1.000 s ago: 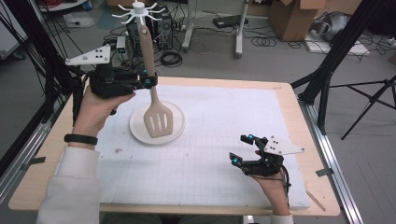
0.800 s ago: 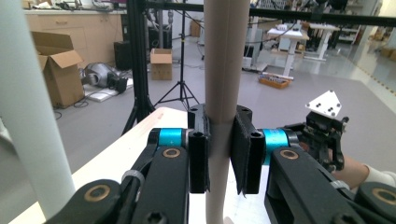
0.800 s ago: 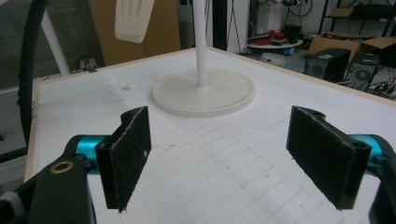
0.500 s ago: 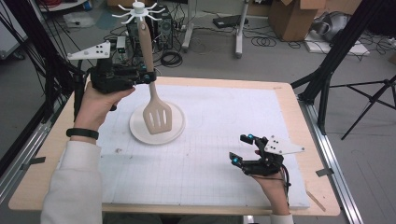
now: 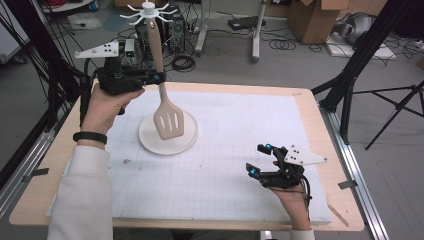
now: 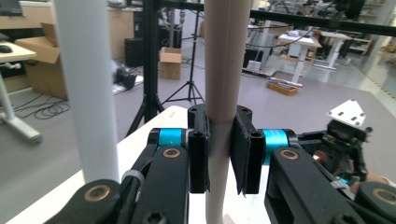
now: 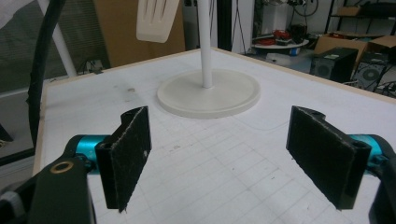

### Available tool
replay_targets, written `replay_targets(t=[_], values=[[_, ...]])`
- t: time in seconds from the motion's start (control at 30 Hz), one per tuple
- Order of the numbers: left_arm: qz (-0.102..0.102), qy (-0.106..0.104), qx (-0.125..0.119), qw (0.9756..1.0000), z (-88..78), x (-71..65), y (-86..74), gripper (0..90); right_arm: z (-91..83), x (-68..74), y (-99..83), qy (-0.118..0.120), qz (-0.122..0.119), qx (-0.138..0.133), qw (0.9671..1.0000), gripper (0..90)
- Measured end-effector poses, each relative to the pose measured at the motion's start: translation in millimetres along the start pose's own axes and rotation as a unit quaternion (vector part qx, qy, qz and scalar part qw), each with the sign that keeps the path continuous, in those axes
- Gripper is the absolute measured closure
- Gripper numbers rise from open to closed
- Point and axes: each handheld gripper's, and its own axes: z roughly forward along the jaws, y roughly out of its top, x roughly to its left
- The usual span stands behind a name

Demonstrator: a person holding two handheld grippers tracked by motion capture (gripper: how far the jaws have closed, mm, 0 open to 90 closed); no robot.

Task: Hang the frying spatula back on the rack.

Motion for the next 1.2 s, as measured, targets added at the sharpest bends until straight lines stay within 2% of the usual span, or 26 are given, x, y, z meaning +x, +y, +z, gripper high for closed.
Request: replay_targets(t=[0.23, 0.43, 0.53, 0.57, 0.6, 0.77, 0.87, 0.97, 1.07, 1.17, 1.2], values=[[-0.008, 0.010, 0.000, 0.9999, 1.4, 6.0, -2.8, 77.8, -0.7, 0.6, 0.1, 0.003, 0.004, 0.001, 1.0000, 20.8], [-0.016, 0.014, 0.006, 0.9998, 3.4, 5.3, -3.6, 75.8, -1.9, 0.4, 0.4, 0.002, 0.003, -0.001, 1.0000, 20.8], [-0.023, 0.020, 0.008, 0.9995, 3.8, 5.0, -3.9, 69.6, -2.3, 0.4, 0.5, 0.002, 0.002, -0.003, 1.0000, 20.8], [-0.027, 0.023, 0.007, 0.9994, 3.9, 4.7, -4.2, 59.6, -2.2, 0.3, 0.4, 0.002, 0.002, -0.002, 1.0000, 20.8], [-0.031, 0.024, 0.006, 0.9992, 3.6, 4.5, -5.2, 59.6, -2.1, 0.3, 0.4, 0.002, 0.002, -0.002, 1.0000, 20.8], [-0.043, 0.044, 0.007, 0.9981, -4.4, 0.8, -16.0, 37.7, -3.2, 0.8, 0.3, 0.004, 0.000, 0.001, 1.0000, 20.8], [-0.030, 0.059, 0.014, 0.9977, -14.5, -4.7, -23.5, 31.7, -4.9, 1.1, -0.5, 0.002, 0.006, 0.003, 1.0000, 20.8], [-0.021, 0.073, 0.008, 0.9971, -26.9, -11.4, -31.8, 26.2, -4.9, 1.2, -1.7, -0.001, 0.002, 0.005, 1.0000, 20.8], [-0.001, 0.082, 0.013, 0.9966, -38.7, -20.1, -42.8, 25.5, -6.3, 1.4, -2.4, -0.004, 0.003, 0.007, 1.0000, 20.8], [0.014, 0.075, 0.008, 0.9971, -48.4, -32.6, -57.0, 25.3, -7.7, 0.2, -2.2, -0.007, 0.005, 0.005, 1.0000, 20.8], [0.025, 0.074, 0.008, 0.9969, -51.9, -39.2, -63.6, 25.2, -8.1, -0.6, -2.2, -0.009, 0.004, 0.004, 0.9999, 20.8]])
